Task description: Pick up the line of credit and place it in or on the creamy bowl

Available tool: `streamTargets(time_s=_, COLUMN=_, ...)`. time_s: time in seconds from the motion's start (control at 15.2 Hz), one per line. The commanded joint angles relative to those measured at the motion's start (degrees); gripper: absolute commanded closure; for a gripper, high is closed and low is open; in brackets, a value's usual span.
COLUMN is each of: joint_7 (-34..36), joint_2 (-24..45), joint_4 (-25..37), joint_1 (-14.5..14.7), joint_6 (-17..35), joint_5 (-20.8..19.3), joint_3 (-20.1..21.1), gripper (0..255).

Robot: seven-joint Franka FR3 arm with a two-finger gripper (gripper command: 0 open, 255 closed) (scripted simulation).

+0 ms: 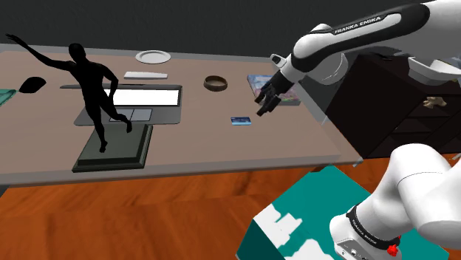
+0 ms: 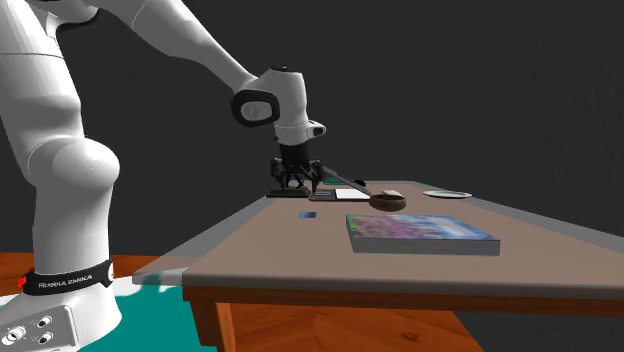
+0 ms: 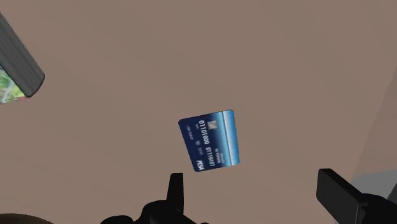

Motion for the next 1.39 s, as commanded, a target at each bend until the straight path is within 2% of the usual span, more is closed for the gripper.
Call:
streamTargets(time_s=0.0, joint_7=-10.8, joint_2=5.19, joint_4=2.56, joint_1=4.75, joint_6=1.1, joint_5=8.3, joint_3=-3.64, gripper=0)
streamTargets(time_s=0.2, joint_7=-25.91, joint_2=13.51, joint_4=7.52, joint_1=9.2, joint_6=-0.8, joint_5=21.29, joint_3=-6.72, gripper=0)
streamTargets(time_s=0.73, joint_7=-33.1, joint_2=21.24, joint_4=10.06, joint_1=9.53, joint_6=-0.08, joint_5=31.65, joint_3=-4.63, gripper=0)
streamTargets(time_s=1.25, joint_7=-33.09, joint_2=21.23, joint_4=10.06, joint_1=9.48, joint_6=-0.07, joint_5=31.63, joint_3=-4.59, gripper=0)
streamTargets(time_s=1.32, joint_7=-33.09, joint_2=21.23, joint_4=10.06, joint_1=9.48, joint_6=-0.07, joint_5=31.63, joint_3=-4.59, gripper=255)
